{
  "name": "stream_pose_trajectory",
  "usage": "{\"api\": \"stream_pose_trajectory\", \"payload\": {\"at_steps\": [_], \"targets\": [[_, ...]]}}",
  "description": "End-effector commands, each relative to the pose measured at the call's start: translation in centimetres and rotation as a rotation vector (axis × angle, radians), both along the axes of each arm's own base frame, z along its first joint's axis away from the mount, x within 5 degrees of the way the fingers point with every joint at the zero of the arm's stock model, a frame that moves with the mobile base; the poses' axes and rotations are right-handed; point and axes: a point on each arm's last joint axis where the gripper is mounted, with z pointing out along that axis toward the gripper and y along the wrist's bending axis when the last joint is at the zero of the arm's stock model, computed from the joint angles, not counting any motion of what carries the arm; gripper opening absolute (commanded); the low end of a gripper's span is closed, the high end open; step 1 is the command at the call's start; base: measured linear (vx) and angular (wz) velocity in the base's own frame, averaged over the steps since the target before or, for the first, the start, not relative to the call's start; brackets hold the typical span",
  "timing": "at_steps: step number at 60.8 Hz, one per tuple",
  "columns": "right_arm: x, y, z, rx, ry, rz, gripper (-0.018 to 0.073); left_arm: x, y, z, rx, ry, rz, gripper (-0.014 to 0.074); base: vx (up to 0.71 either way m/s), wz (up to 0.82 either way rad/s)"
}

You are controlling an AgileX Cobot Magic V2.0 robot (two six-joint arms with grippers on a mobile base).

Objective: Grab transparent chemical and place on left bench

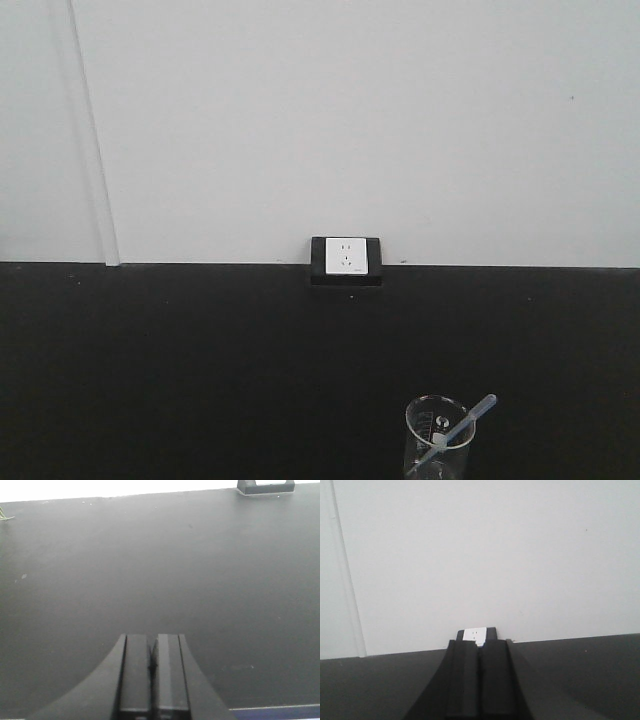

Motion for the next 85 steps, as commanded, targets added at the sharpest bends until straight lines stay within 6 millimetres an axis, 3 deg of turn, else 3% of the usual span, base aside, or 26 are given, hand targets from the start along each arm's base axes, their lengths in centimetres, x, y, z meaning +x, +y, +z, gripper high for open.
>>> {"api": "stream_pose_trajectory", "payload": {"at_steps": [1, 8, 15, 26, 36, 42, 48, 59, 66, 73, 85], "targets": [[-0.1, -0.1, 3.9, 0.015, -0.062, -0.010, -0.0008, -0.1, 0.0, 0.3, -0.014, -0.081, -0.001, -0.0003, 0.00, 0.00], [1.6, 0.1, 7.4, -0.090, -0.012, -0.032, -0.0008, -0.1, 0.0, 0.3, -0.014, -0.081, -0.001, -0.0003, 0.00, 0.00], [4.4, 0.6, 10.2, -0.148, 0.025, -0.041, -0.0008, -0.1, 0.0, 0.3, -0.014, -0.081, -0.001, -0.0003, 0.00, 0.00], [8.8, 1.2, 11.7, -0.155, 0.118, -0.033, -0.0006, -0.1, 0.0, 0.3, -0.014, -0.081, -0.001, -0.0003, 0.00, 0.00], [11.5, 1.6, 11.2, -0.158, 0.152, -0.030, 0.0010, -0.1, 0.0, 0.3, -0.014, -0.081, -0.001, -0.0003, 0.00, 0.00], [12.6, 1.8, 10.6, -0.149, 0.172, -0.028, 0.0064, -0.1, 0.0, 0.3, -0.014, -0.081, -0.001, -0.0003, 0.00, 0.00], [13.6, 1.9, 9.9, -0.119, 0.202, -0.021, 0.0172, -0.1, 0.0, 0.3, -0.014, -0.081, -0.001, -0.0003, 0.00, 0.00], [14.7, 2.1, 9.0, -0.059, 0.242, -0.013, 0.0489, -0.1, 0.0, 0.3, -0.014, -0.081, -0.001, -0.0003, 0.00, 0.00], [15.5, 2.1, 8.2, 0.105, 0.298, -0.010, 0.0634, -0.1, 0.0, 0.3, -0.014, -0.081, -0.001, -0.0003, 0.00, 0.00], [17.0, 2.1, 6.6, 0.307, 0.394, -0.024, 0.0654, -0.1, 0.0, 0.3, -0.014, -0.081, -0.001, -0.0003, 0.00, 0.00], [20.3, 2.5, 3.0, 0.471, 0.459, -0.037, 0.0582, -0.1, 0.0, 0.3, -0.014, -0.081, -0.001, -0.0003, 0.00, 0.00]]}}
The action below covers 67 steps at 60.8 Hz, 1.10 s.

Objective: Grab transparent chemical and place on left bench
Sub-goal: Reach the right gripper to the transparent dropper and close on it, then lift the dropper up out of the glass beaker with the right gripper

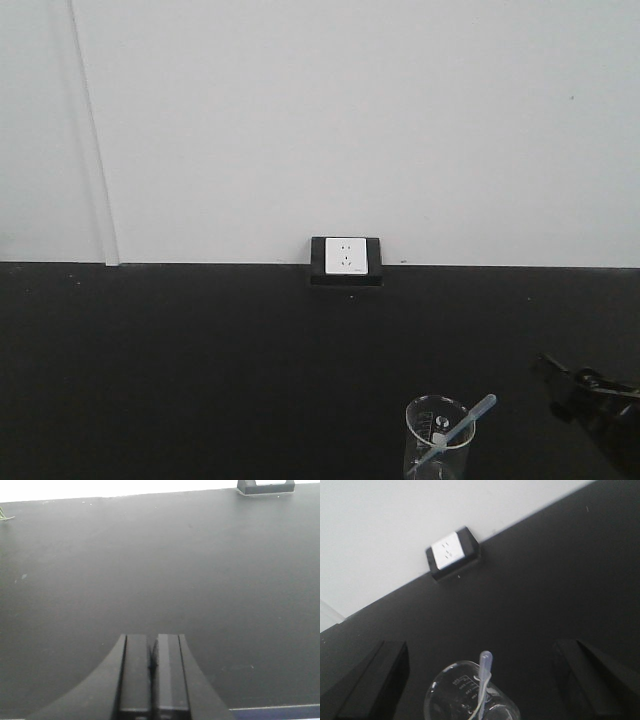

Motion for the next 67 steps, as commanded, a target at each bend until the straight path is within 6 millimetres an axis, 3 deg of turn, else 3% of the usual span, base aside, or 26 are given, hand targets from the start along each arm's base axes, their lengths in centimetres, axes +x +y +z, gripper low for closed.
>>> {"api": "stream_pose_trajectory", "payload": {"at_steps": [1, 8, 25, 49, 55, 67], "targets": [[2.0, 0.1, 0.6, 0.110, -0.117, -0.039, 0.0577, -0.1, 0.0, 0.3, -0.014, -0.081, -0.001, -0.0003, 0.00, 0.00], [3.7, 0.8, -1.2, 0.171, -0.100, 0.001, 0.0538, -0.1, 0.0, 0.3, -0.014, -0.081, -0.001, -0.0003, 0.00, 0.00], [7.7, 2.4, -2.7, 0.169, -0.083, 0.108, 0.0527, -0.1, 0.0, 0.3, -0.014, -0.081, -0.001, -0.0003, 0.00, 0.00], [9.7, 2.8, -5.2, 0.174, -0.057, 0.118, 0.0494, -0.1, 0.0, 0.3, -0.014, -0.081, -0.001, -0.0003, 0.00, 0.00], [9.8, 2.8, -5.6, 0.176, -0.061, 0.124, 0.0421, -0.1, 0.0, 0.3, -0.014, -0.081, -0.001, -0.0003, 0.00, 0.00], [9.9, 2.9, -5.7, 0.158, -0.069, 0.131, 0.0136, -0.1, 0.0, 0.3, -0.014, -0.081, -0.001, -0.0003, 0.00, 0.00]]}}
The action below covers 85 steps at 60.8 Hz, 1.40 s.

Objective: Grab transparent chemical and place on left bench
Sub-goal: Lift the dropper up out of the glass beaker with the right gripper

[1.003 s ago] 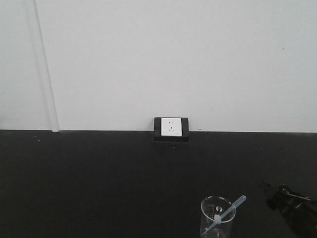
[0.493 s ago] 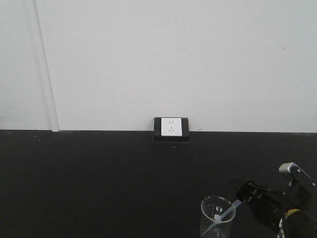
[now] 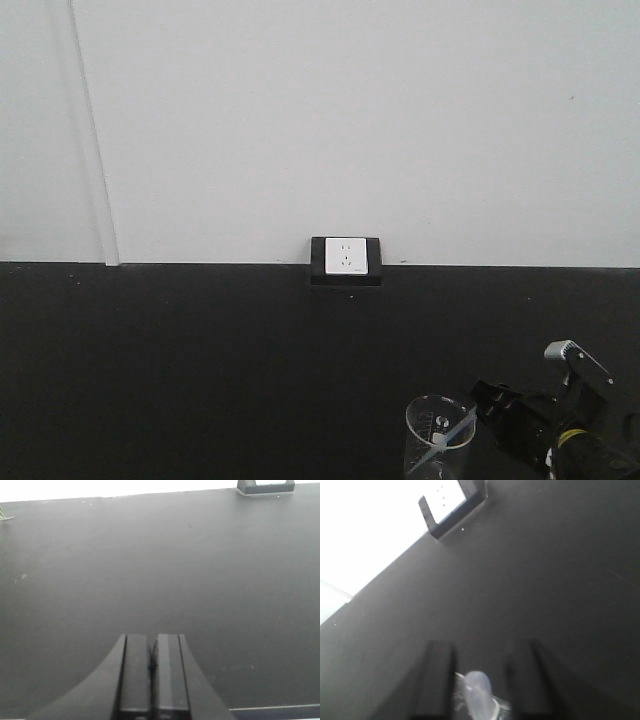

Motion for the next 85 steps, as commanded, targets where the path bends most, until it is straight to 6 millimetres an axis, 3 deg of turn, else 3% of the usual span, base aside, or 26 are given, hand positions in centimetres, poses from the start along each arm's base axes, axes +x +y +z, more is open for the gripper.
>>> {"api": "stream_pose_trajectory", "payload": {"at_steps": [1, 10, 20, 30, 35, 44, 51, 59, 74, 85], "targets": [[0.6, 0.1, 2.7, 0.014, -0.155, 0.015, 0.0116, -0.1, 0.0, 0.3, -0.014, -0.081, -0.001, -0.0003, 0.00, 0.00], [0.6, 0.1, 2.8, -0.031, -0.169, 0.028, -0.0006, -0.1, 0.0, 0.3, -0.014, -0.081, -0.001, -0.0003, 0.00, 0.00], [0.5, 0.1, 3.3, -0.080, -0.213, 0.043, -0.0002, -0.1, 0.0, 0.3, -0.014, -0.081, -0.001, -0.0003, 0.00, 0.00], [-0.3, -0.1, 6.3, -0.197, -0.327, 0.069, -0.0001, -0.1, 0.0, 0.3, -0.014, -0.081, -0.001, -0.0003, 0.00, 0.00], [-1.3, -0.2, 8.7, -0.291, -0.395, 0.088, -0.0001, -0.1, 0.0, 0.3, -0.014, -0.081, -0.001, -0.0003, 0.00, 0.00], [-4.2, -0.7, 13.0, -0.428, -0.445, 0.104, -0.0001, -0.1, 0.0, 0.3, -0.014, -0.081, -0.001, -0.0003, 0.00, 0.00], [-7.7, -1.4, 16.3, -0.541, -0.456, 0.110, -0.0001, -0.1, 0.0, 0.3, -0.014, -0.081, -0.001, -0.0003, 0.00, 0.00], [-11.6, -2.5, 18.2, -0.646, -0.420, 0.082, -0.0001, -0.1, 0.0, 0.3, -0.014, -0.081, -0.001, -0.0003, 0.00, 0.00], [-19.1, -4.2, 17.7, -0.715, -0.461, 0.019, -0.0001, -0.1, 0.0, 0.3, -0.014, -0.081, -0.001, -0.0003, 0.00, 0.00], [-22.3, -4.7, 16.8, -0.707, -0.524, -0.013, -0.0001, -0.1, 0.0, 0.3, -0.014, -0.081, -0.001, -0.0003, 0.00, 0.00]]}}
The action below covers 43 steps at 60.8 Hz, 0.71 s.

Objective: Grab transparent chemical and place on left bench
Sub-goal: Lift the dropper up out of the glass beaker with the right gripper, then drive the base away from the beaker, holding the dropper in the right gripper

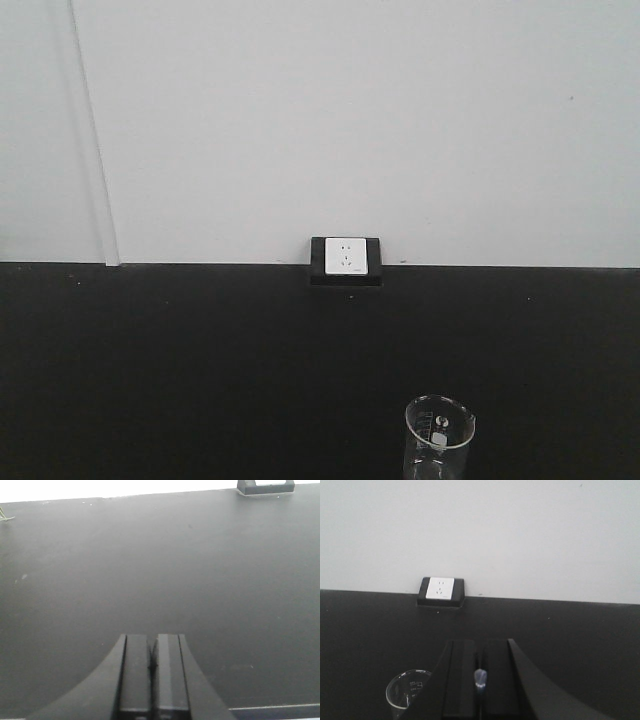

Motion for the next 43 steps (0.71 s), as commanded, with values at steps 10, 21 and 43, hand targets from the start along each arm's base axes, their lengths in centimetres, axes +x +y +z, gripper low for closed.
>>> {"api": "stream_pose_trajectory", "payload": {"at_steps": [10, 21, 43], "targets": [[-2.3, -0.1, 1.0, -0.017, -0.149, 0.023, -0.0001, -0.1, 0.0, 0.3, -0.014, -0.081, -0.001, -0.0003, 0.00, 0.00], [-2.5, -0.4, 0.7, -0.019, -0.120, 0.000, -0.0001, -0.1, 0.0, 0.3, -0.014, -0.081, -0.001, -0.0003, 0.00, 0.00], [-2.5, -0.4, 0.6, -0.019, -0.114, -0.003, -0.0001, -0.1, 0.0, 0.3, -0.014, -0.081, -0.001, -0.0003, 0.00, 0.00]]}}
